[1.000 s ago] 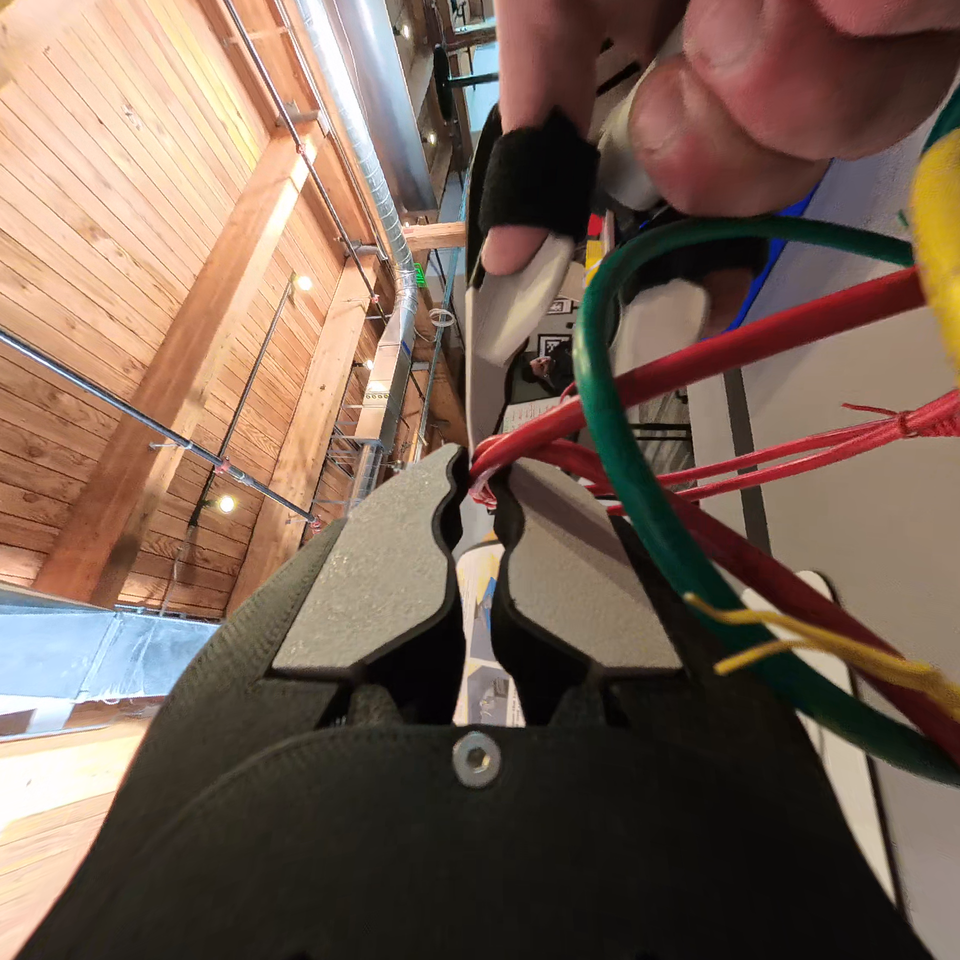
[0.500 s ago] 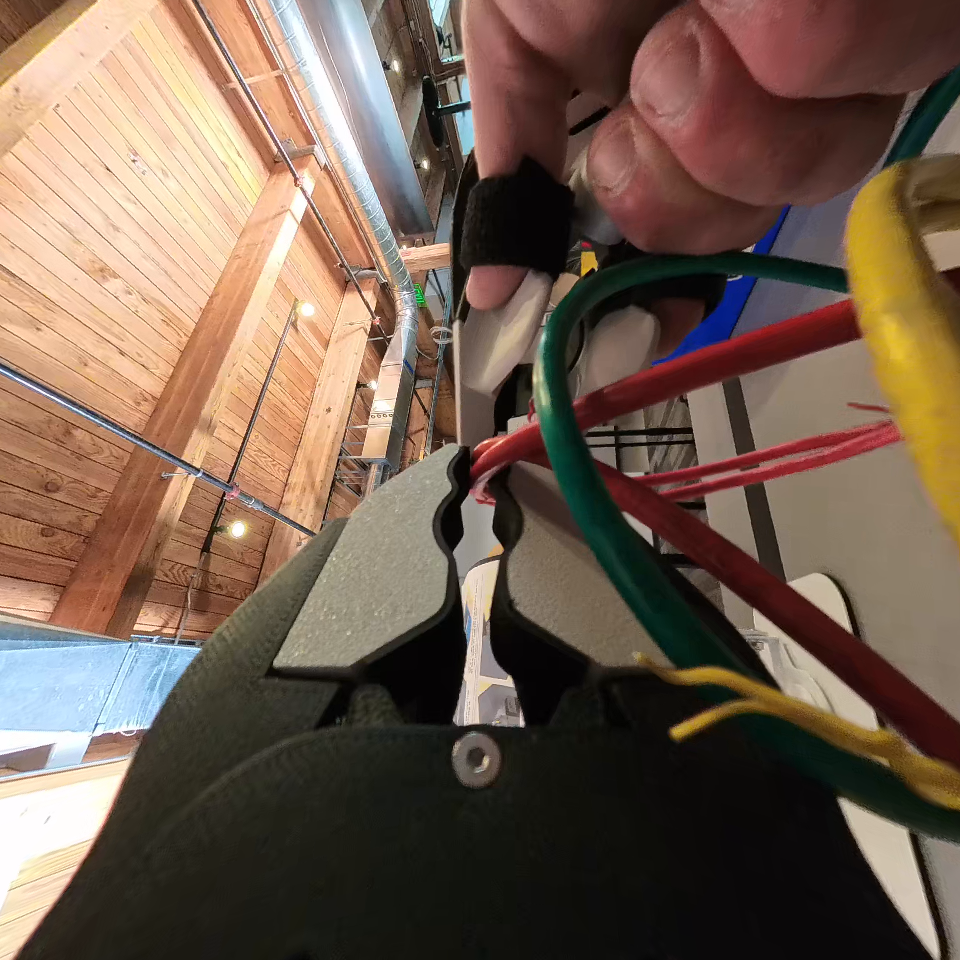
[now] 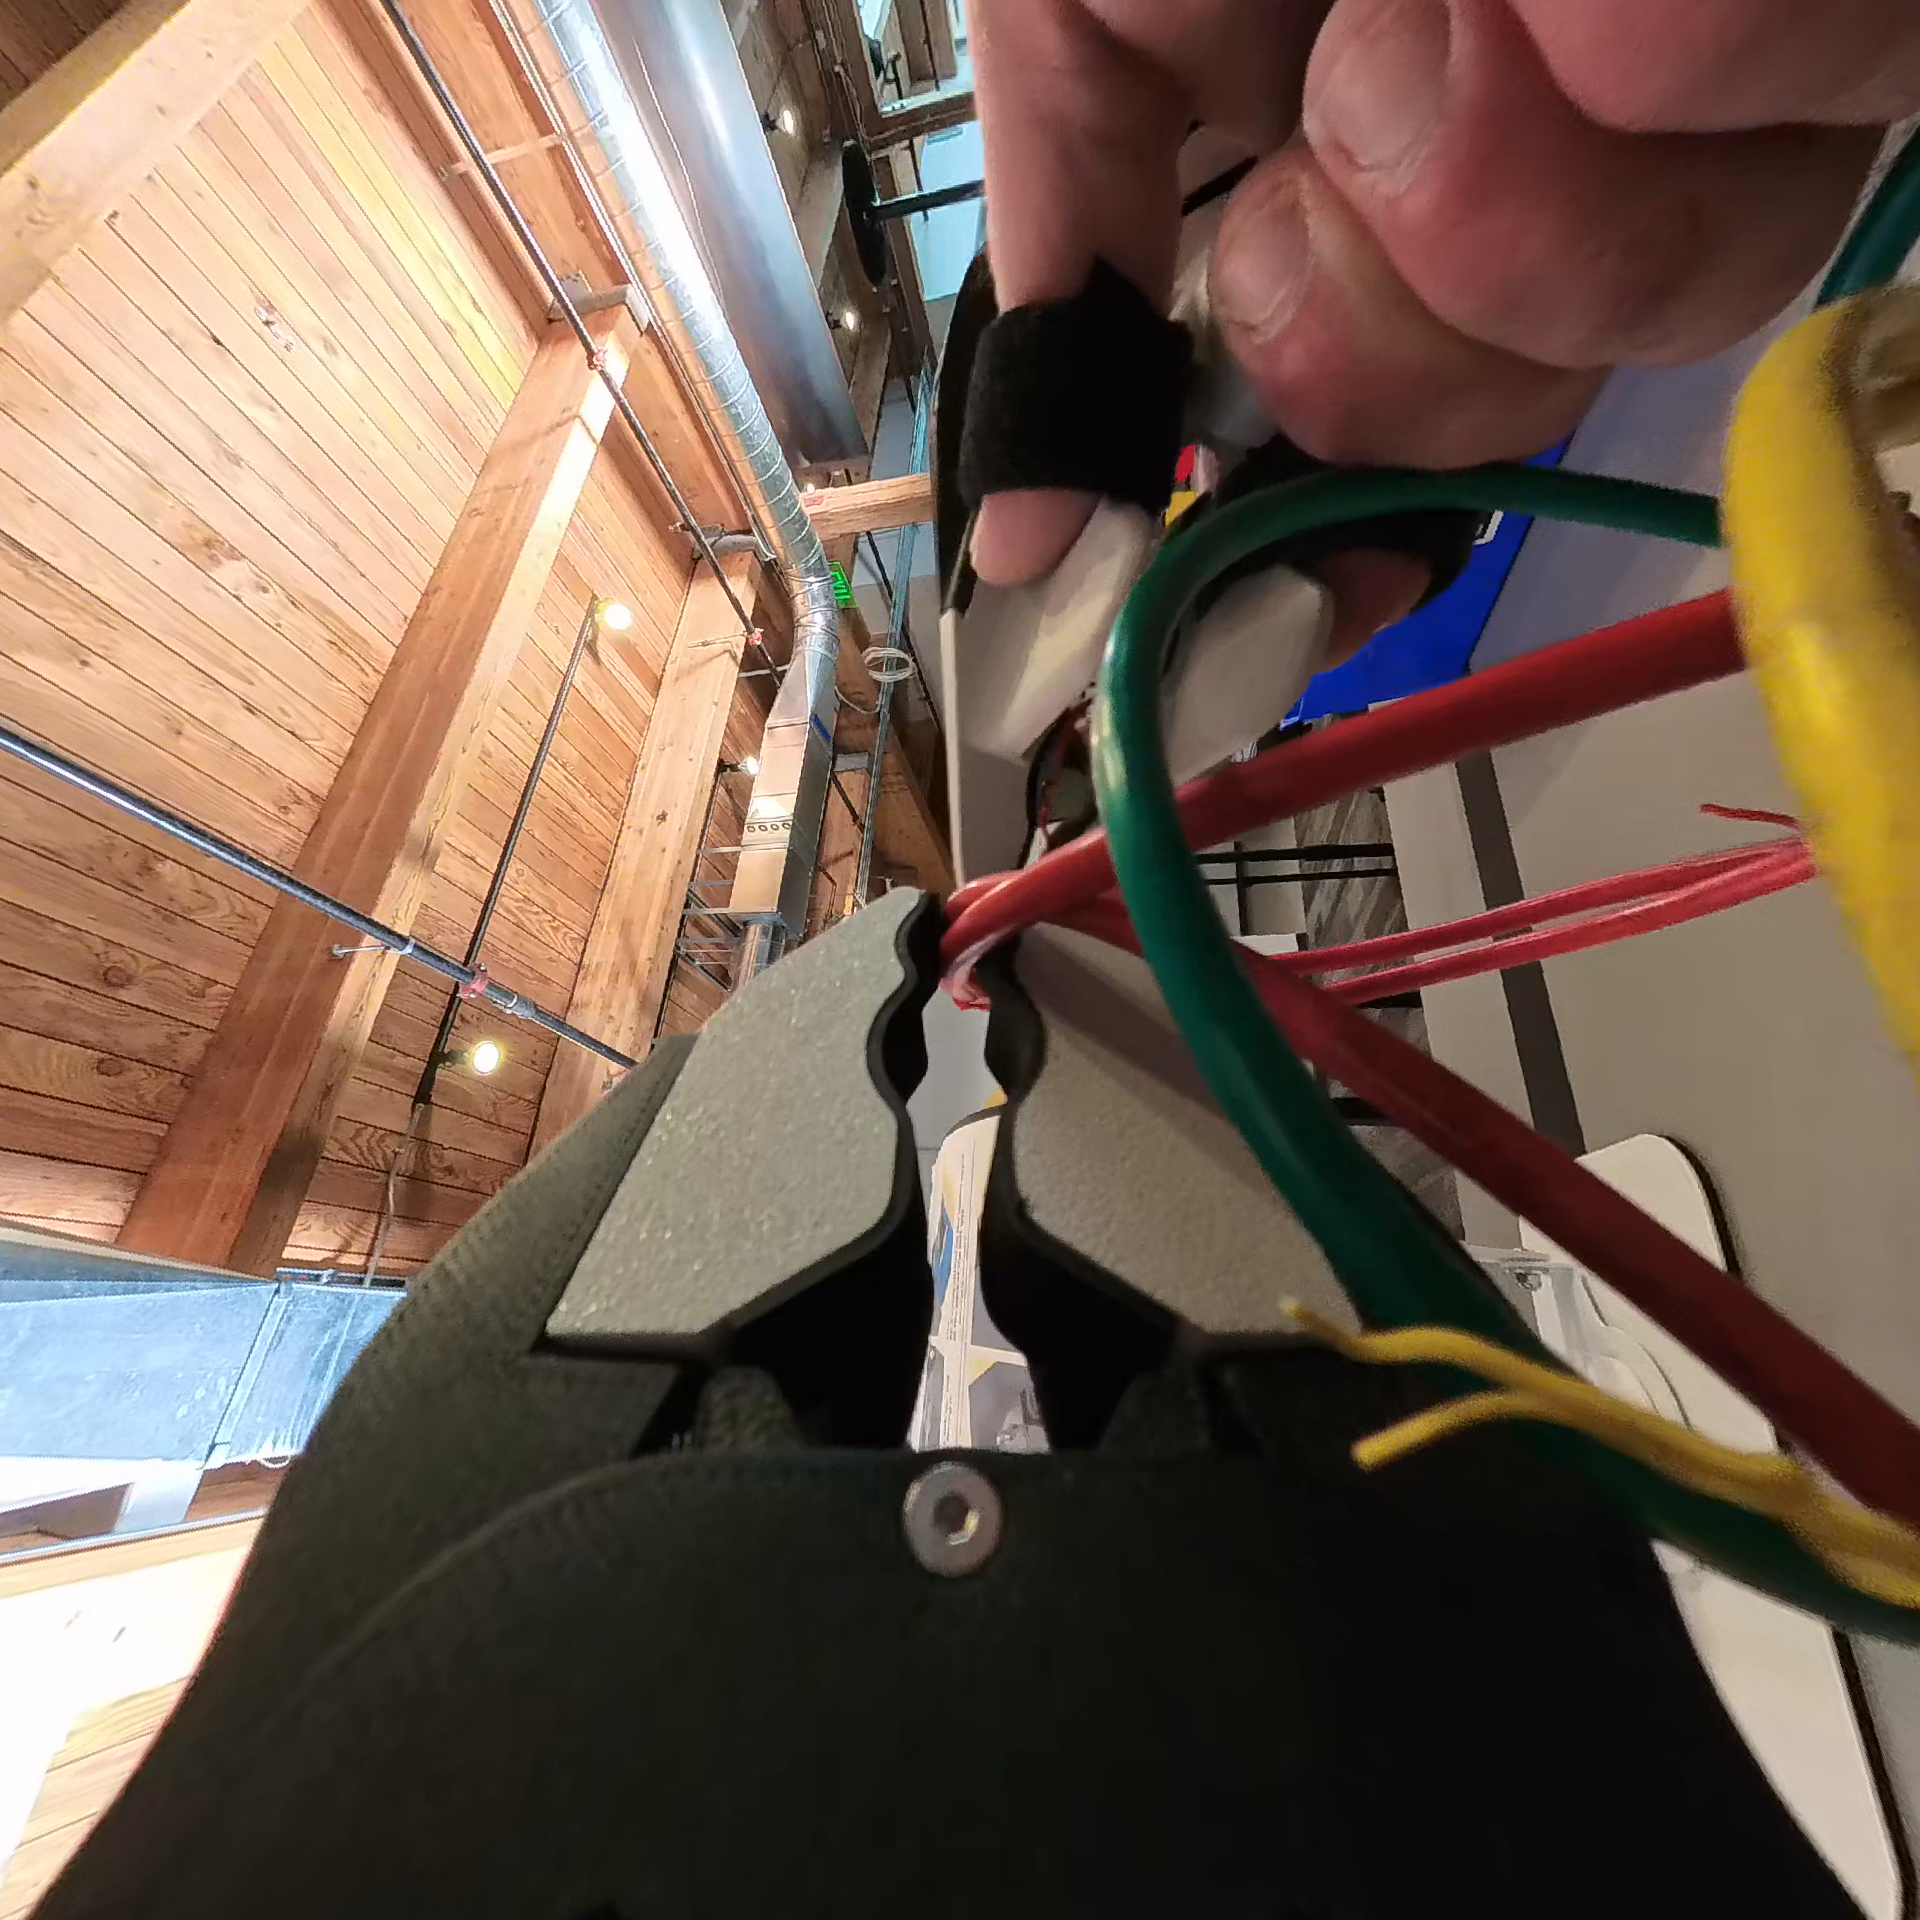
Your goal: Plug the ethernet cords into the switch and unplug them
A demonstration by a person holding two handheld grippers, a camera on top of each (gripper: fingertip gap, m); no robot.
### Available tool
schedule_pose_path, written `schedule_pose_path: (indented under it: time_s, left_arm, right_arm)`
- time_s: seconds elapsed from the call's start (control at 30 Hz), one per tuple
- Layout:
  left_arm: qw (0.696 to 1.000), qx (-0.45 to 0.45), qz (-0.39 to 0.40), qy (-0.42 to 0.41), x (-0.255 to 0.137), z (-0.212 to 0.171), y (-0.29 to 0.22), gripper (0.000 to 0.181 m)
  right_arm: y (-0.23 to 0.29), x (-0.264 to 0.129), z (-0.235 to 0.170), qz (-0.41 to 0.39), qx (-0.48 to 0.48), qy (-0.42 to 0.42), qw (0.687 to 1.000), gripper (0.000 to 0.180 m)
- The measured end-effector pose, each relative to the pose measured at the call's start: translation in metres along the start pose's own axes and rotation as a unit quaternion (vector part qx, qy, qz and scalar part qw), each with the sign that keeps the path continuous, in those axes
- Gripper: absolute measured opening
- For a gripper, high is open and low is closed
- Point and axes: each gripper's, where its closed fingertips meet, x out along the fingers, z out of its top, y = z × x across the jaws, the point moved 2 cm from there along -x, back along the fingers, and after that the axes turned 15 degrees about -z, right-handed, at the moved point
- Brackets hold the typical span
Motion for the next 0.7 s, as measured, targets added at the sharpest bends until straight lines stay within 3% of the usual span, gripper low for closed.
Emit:
schedule_pose_path:
  time_s: [0.33,0.53,0.7]
  left_arm:
    - [1.0,-0.027,-0.007,-0.008,-0.002,-0.001,0.001,0.006]
    - [0.995,-0.093,-0.029,-0.03,-0.002,-0.006,0.002,0.007]
    - [0.98,-0.177,-0.066,-0.065,-0.002,-0.011,0.005,0.006]
  right_arm:
    - [0.001,-0.002,-0.002,-0.033,-0.048,-0.007,0.998,0.0]
    - [0.003,-0.002,-0.001,-0.099,-0.172,0.016,0.98,0.0]
    - [0.005,-0.001,0.002,-0.149,-0.289,0.048,0.944,0.0]
